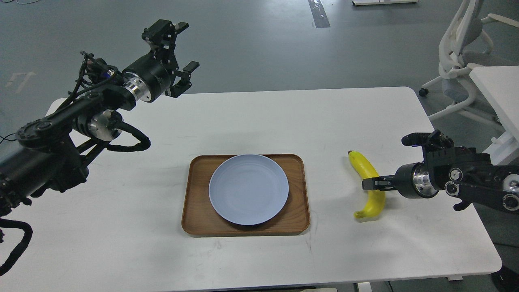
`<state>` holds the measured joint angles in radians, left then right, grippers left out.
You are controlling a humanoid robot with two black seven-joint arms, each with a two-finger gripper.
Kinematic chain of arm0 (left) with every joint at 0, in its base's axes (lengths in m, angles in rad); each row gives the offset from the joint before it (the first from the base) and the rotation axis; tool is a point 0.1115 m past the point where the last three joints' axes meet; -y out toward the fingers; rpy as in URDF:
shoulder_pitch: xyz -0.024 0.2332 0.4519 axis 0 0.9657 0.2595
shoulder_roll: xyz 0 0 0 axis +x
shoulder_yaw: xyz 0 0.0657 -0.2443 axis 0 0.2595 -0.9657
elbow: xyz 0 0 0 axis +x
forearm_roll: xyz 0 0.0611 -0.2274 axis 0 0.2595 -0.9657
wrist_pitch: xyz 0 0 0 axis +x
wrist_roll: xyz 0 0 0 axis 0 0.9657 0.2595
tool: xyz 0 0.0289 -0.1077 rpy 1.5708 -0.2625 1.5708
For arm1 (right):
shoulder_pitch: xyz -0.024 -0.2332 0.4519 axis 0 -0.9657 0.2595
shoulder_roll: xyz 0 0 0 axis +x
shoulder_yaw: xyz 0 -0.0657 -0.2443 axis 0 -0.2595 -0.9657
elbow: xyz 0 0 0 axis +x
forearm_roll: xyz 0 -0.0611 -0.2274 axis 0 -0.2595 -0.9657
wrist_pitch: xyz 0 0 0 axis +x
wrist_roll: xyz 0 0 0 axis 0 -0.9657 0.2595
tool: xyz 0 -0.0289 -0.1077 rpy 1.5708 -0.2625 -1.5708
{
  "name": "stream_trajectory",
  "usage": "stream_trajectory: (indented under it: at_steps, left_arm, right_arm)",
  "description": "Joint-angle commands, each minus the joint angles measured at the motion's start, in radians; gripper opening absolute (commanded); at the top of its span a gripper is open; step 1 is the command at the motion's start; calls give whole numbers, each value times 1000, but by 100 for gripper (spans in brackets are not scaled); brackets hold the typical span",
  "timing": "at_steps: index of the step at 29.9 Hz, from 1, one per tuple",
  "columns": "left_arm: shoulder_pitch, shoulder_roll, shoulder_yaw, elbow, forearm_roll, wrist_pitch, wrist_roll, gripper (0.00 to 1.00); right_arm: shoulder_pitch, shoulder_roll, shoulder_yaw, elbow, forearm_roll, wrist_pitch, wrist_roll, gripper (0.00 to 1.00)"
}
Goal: Place banana on plate with both arms
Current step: 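Reach the right gripper down and grasp the yellow banana, then carry the banana over the plate and lower it onto the plate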
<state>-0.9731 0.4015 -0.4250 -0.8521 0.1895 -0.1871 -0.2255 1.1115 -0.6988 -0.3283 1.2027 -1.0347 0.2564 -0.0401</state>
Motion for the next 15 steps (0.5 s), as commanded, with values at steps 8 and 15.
stream_trajectory:
  at_steps: [8,15]
  left_arm:
    - [4,-3,2,1,2,0,0,98]
    - [2,10,-1,1,1,0,0,98]
  right_arm:
    - [119,25,5,-3,7,-9,85,5]
    - [275,153,-24,6,-34,15,137,5]
